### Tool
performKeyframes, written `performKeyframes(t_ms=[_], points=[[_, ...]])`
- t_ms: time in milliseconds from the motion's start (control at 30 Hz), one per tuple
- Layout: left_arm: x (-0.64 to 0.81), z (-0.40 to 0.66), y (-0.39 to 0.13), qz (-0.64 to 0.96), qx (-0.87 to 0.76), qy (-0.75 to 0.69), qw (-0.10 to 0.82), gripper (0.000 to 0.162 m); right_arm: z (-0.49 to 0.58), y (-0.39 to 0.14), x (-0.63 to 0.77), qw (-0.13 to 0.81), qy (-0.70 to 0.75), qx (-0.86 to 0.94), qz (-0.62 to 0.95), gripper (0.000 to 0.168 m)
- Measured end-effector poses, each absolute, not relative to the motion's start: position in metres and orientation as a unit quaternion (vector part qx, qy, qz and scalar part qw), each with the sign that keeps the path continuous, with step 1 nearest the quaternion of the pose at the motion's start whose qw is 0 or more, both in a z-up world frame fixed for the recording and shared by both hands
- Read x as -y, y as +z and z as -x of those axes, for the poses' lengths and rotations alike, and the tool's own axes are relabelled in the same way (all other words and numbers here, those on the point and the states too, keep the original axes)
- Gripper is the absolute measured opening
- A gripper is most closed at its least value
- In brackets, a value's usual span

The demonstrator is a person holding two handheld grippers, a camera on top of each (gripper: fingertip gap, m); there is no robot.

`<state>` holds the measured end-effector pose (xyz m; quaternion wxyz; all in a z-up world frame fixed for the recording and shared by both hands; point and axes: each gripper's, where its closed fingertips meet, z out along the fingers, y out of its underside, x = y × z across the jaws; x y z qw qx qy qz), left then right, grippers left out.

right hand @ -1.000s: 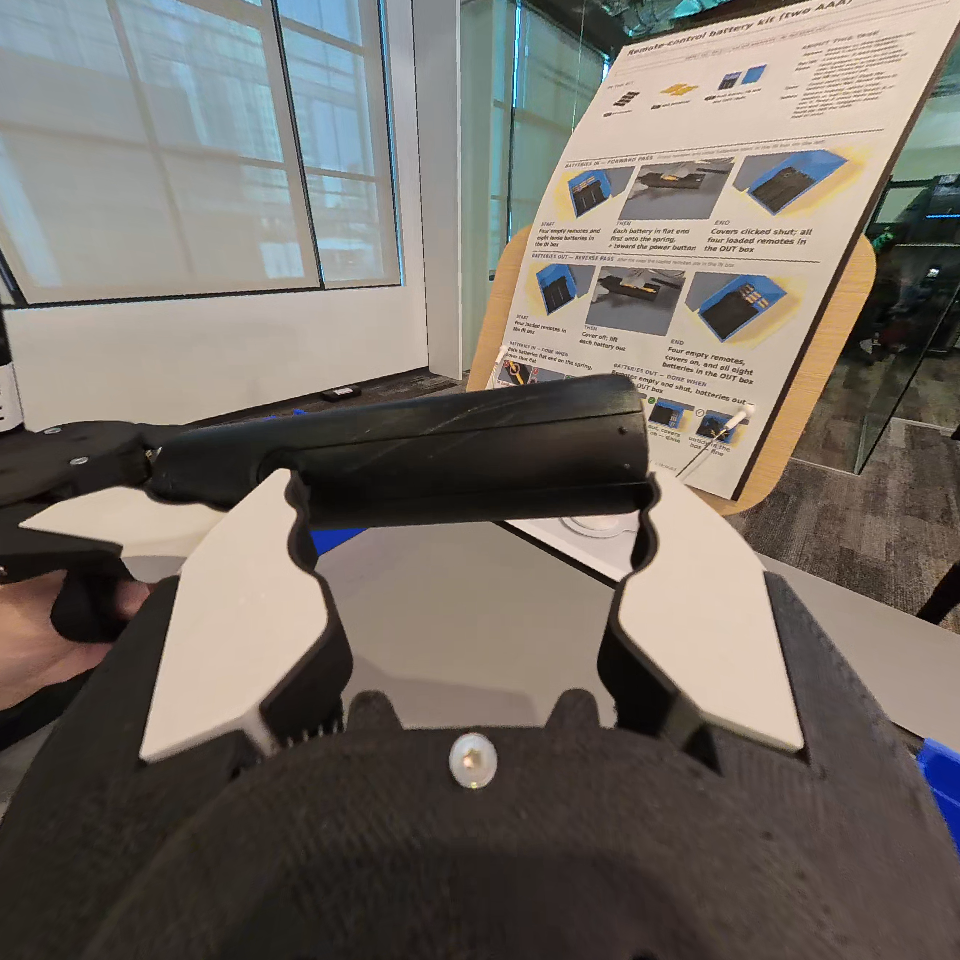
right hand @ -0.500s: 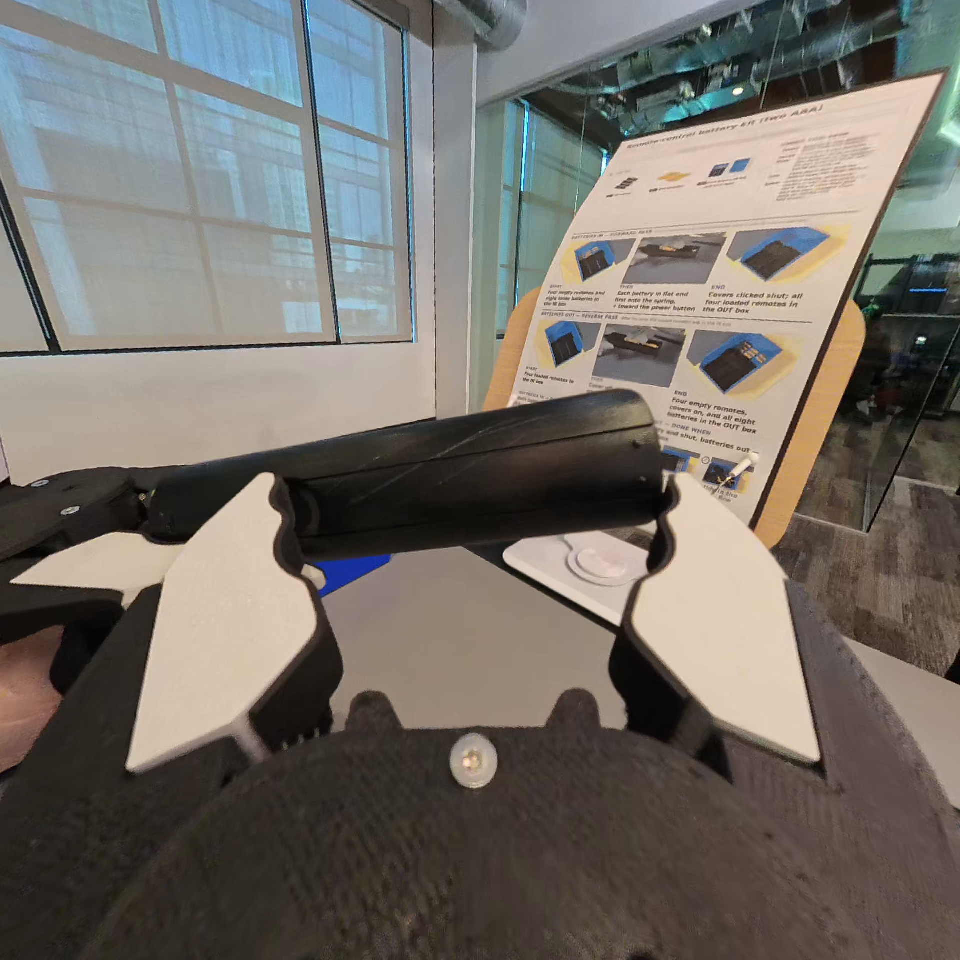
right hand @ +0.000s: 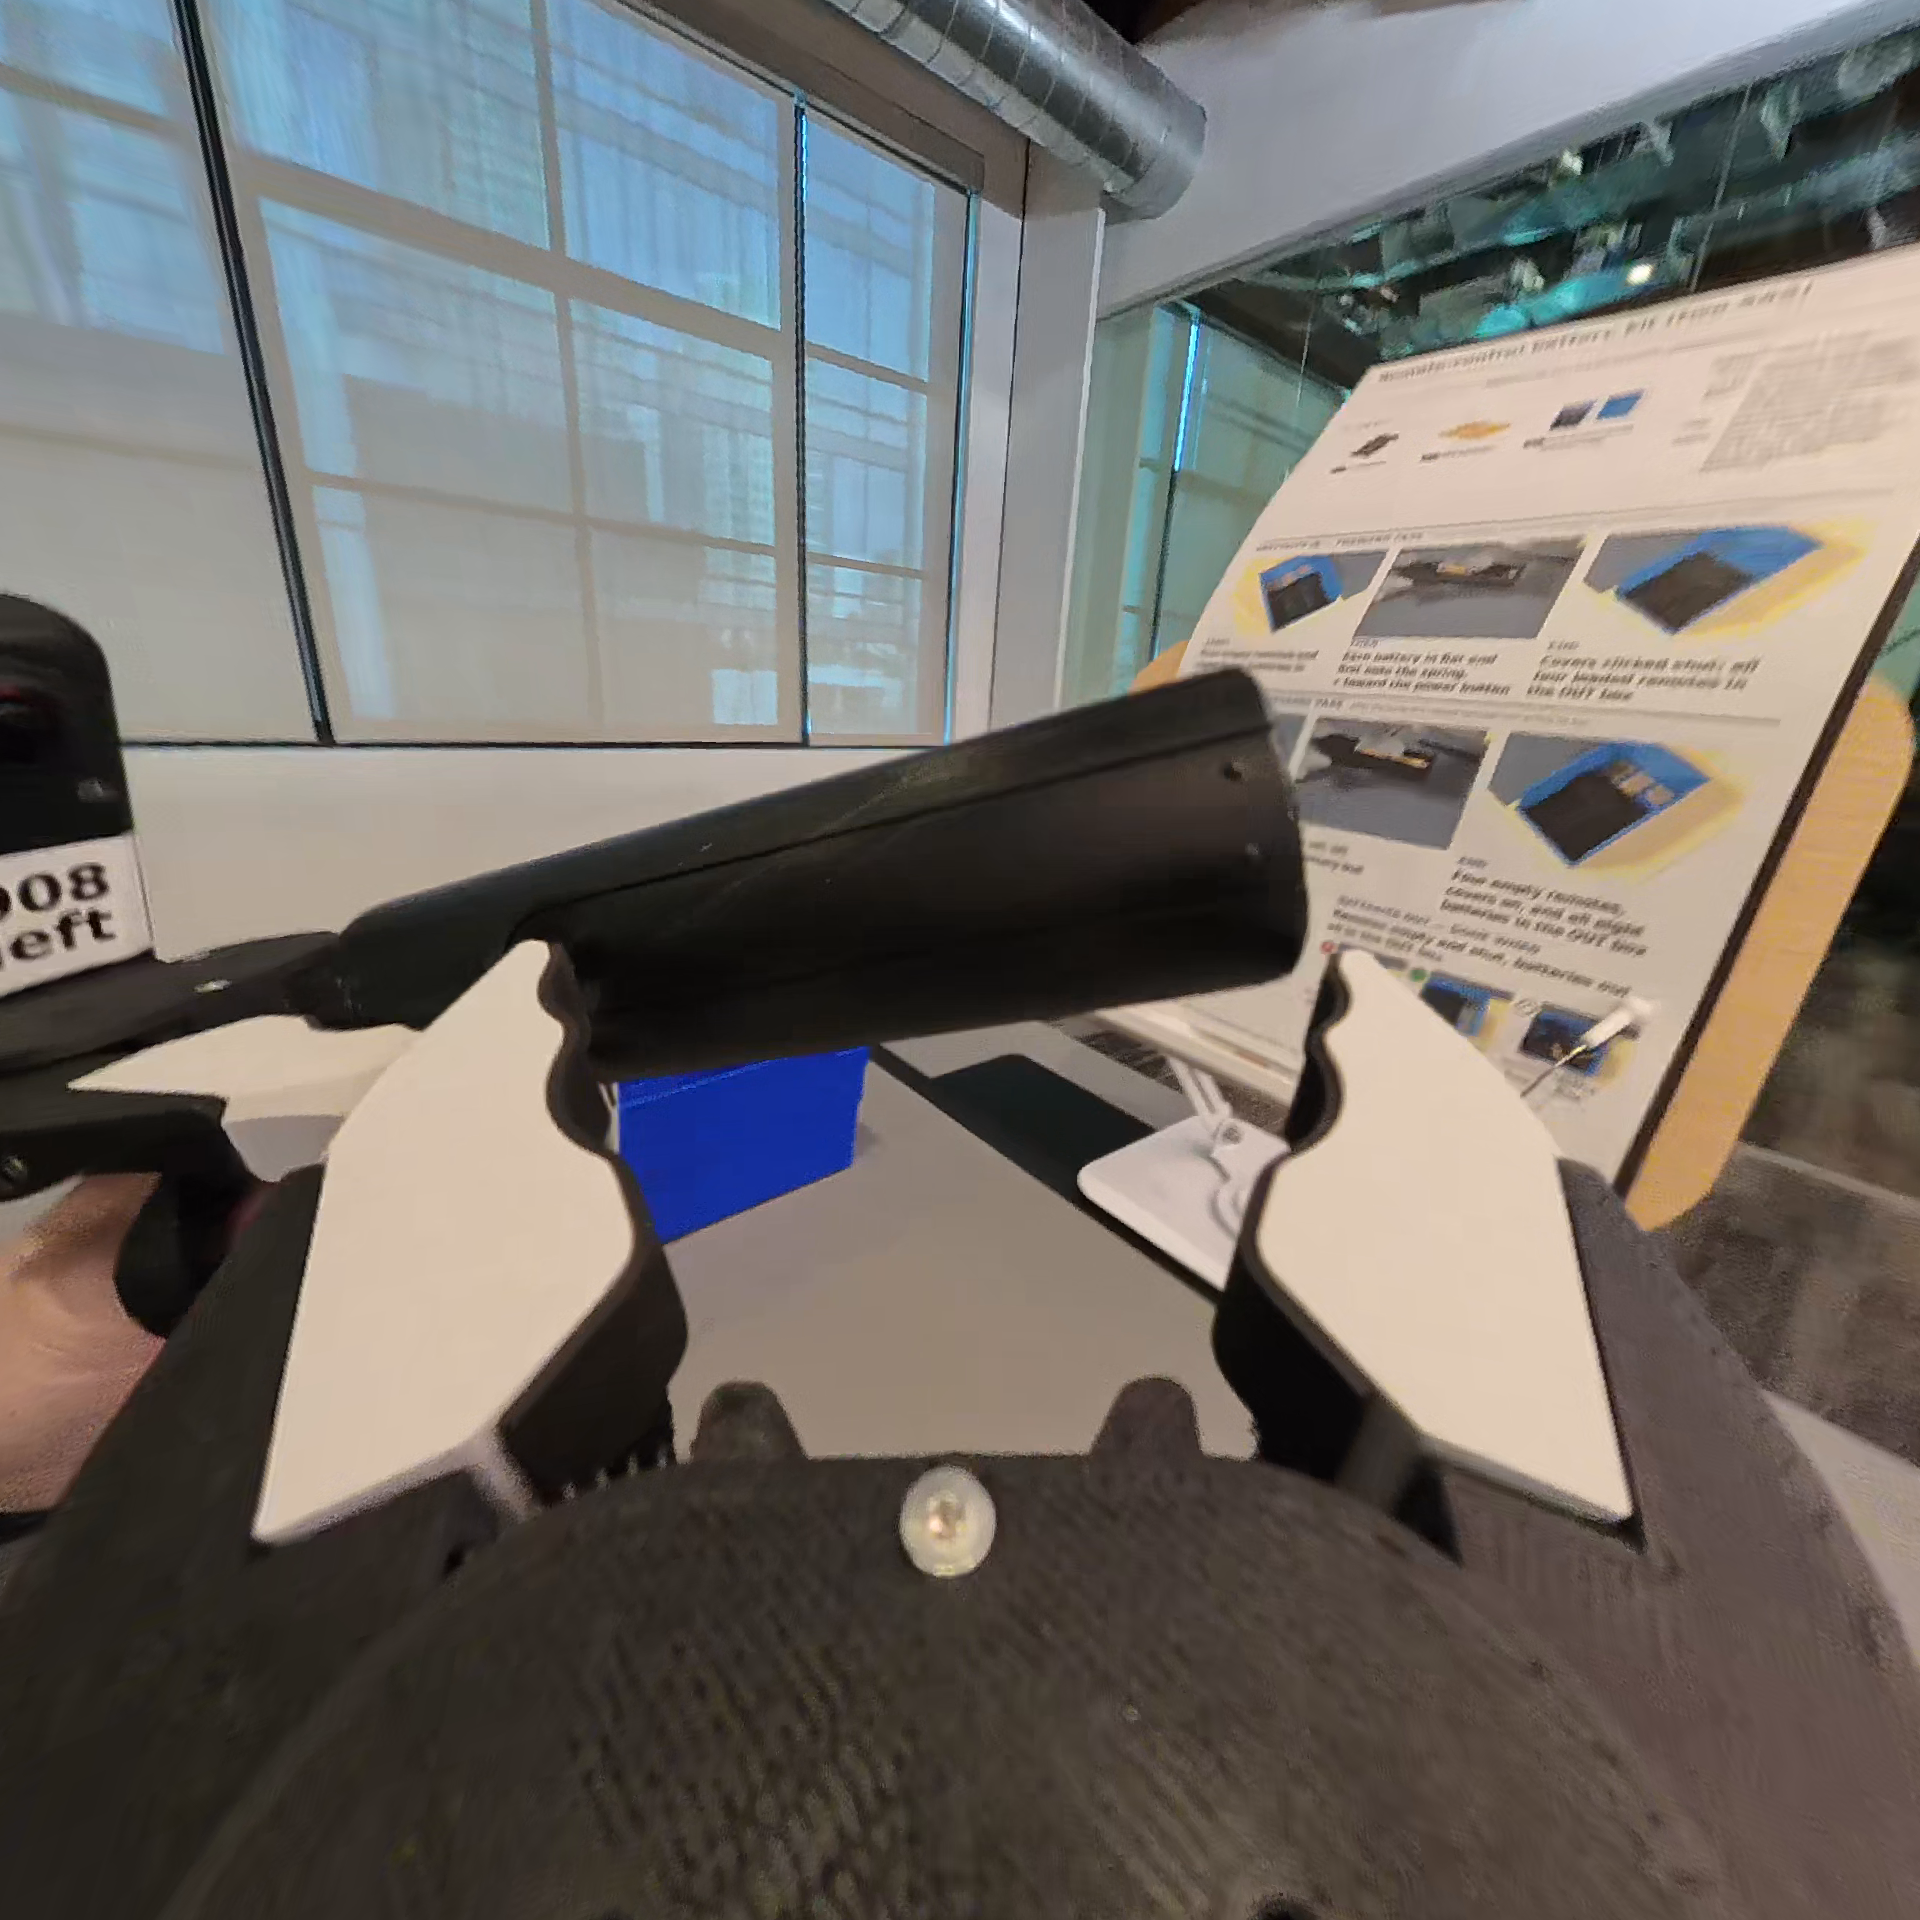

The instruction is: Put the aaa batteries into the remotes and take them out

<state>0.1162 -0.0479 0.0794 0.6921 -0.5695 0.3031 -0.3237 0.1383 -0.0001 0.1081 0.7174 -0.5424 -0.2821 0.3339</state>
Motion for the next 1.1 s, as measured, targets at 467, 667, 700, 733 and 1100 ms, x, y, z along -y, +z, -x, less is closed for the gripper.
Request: performKeyframes(t_ms=[467,667,700,733,1100], points=[[0.051,-0.123,0.075,0.576,-0.326,-0.339,0.668,0.024,-0.146,0.122,0.013,0.769,0.240,0.311,0.504,0.127],[0.050,-0.128,0.064,0.593,-0.338,-0.340,0.646,0.025,-0.150,0.116,0.009,0.753,0.231,0.316,0.529,0.126],[0.049,-0.128,0.063,0.594,-0.343,-0.332,0.647,0.025,-0.150,0.114,0.008,0.747,0.234,0.315,0.536,0.126],[0.050,-0.128,0.063,0.592,-0.346,-0.330,0.649,0.025,-0.151,0.114,0.009,0.745,0.239,0.313,0.538,0.124],[0.055,-0.130,0.061,0.578,-0.371,-0.316,0.654,0.029,-0.147,0.110,0.011,0.740,0.256,0.314,0.537,0.126]])
